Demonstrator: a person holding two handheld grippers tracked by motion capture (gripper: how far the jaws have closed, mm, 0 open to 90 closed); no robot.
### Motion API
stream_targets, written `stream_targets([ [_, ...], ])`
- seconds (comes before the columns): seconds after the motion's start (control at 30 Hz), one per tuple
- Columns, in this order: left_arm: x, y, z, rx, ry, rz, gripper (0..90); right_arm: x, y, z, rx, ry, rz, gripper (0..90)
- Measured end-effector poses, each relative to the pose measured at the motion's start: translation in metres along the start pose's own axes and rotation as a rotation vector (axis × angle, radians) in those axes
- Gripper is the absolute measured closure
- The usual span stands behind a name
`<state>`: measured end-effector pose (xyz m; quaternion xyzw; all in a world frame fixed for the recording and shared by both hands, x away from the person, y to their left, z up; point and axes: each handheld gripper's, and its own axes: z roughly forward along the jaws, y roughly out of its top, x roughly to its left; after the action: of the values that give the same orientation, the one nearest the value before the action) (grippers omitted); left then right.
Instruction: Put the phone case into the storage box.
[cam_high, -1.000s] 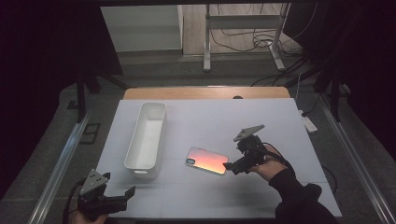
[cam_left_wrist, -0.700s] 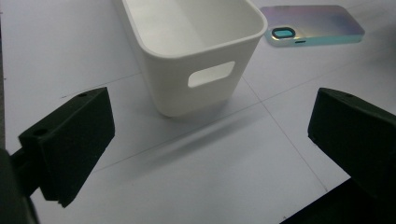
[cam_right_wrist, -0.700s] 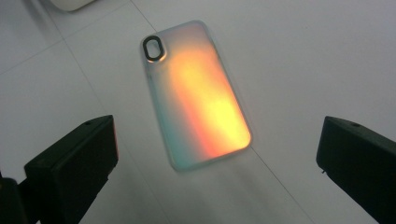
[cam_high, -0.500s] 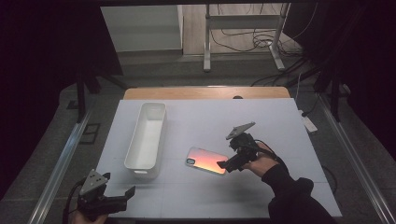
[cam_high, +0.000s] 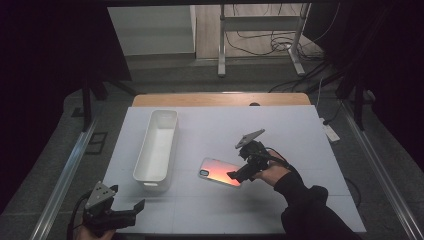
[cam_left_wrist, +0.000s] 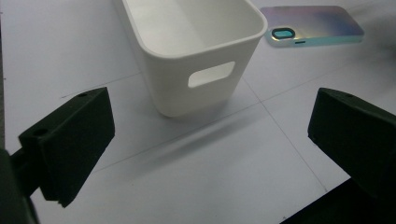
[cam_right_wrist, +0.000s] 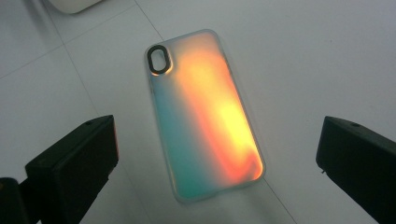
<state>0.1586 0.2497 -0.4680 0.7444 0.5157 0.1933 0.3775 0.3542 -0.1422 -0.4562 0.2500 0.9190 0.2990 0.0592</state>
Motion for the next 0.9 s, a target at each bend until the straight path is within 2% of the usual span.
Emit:
stream_targets([
  [0.23, 0.000, 0.000, 0.000, -0.001, 0.000, -0.001, 1.4, 0.001, 0.004, 0.008, 0.001, -0.018, 0.006, 0.0],
  [0.6, 0.000, 0.000, 0.000, -0.002, -0.001, -0.002, 1.4, 0.003, 0.016, 0.020, 0.019, -0.013, -0.034, 0.0],
  [0.9, 0.000, 0.000, 0.000, -0.003, -0.001, -0.001, 1.4, 0.006, 0.024, 0.027, 0.038, -0.012, -0.038, 0.0],
])
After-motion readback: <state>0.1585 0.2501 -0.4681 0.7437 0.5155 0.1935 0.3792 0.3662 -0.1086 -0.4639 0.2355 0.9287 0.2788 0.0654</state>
